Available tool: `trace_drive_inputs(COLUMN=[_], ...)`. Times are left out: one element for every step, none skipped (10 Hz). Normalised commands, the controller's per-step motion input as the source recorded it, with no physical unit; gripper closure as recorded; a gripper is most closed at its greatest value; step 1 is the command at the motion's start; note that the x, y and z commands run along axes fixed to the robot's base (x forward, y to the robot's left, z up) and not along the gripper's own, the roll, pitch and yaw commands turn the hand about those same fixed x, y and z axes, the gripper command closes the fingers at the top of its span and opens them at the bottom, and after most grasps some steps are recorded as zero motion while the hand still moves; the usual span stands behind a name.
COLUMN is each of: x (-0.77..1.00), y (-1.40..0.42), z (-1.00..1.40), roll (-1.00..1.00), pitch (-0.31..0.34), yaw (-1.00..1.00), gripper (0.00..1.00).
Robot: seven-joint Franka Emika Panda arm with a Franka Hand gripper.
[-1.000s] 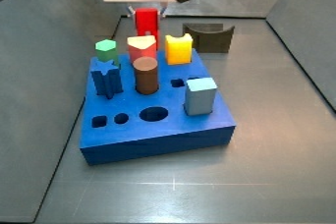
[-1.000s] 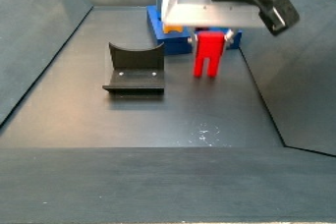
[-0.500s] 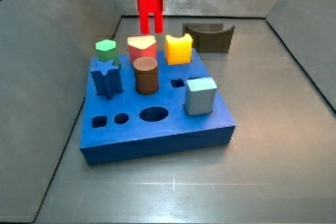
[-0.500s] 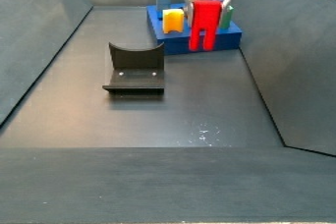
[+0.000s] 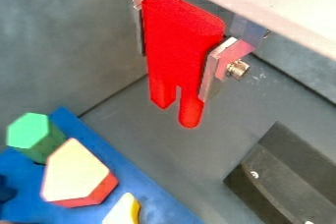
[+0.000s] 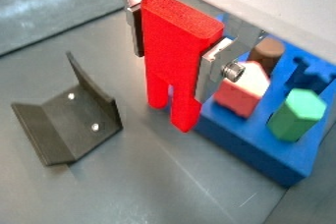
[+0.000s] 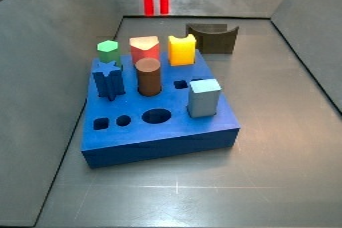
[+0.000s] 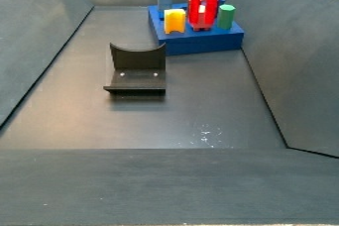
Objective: Pick up the square-circle object. Move up. Rotate the square-circle object. Move to above the board. Insert the square-circle object.
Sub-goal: Move to above the board.
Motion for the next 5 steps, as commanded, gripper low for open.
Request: trace_drive_inputs(x=[0.08, 0.07, 0.06, 0.05, 0.03], y=[-0.14, -0.13, -0.11, -0.08, -0.05], z=[1.0, 1.0, 1.0, 0.86, 0.64], roll=[-0.04, -0.04, -0.05, -0.05, -0.05], pitch=[0.087, 0.083, 0.082, 0.083, 0.079], yaw=[0.03, 0.04, 0.03, 0.03, 0.03], gripper=[1.0, 1.0, 1.0, 1.0, 1.0])
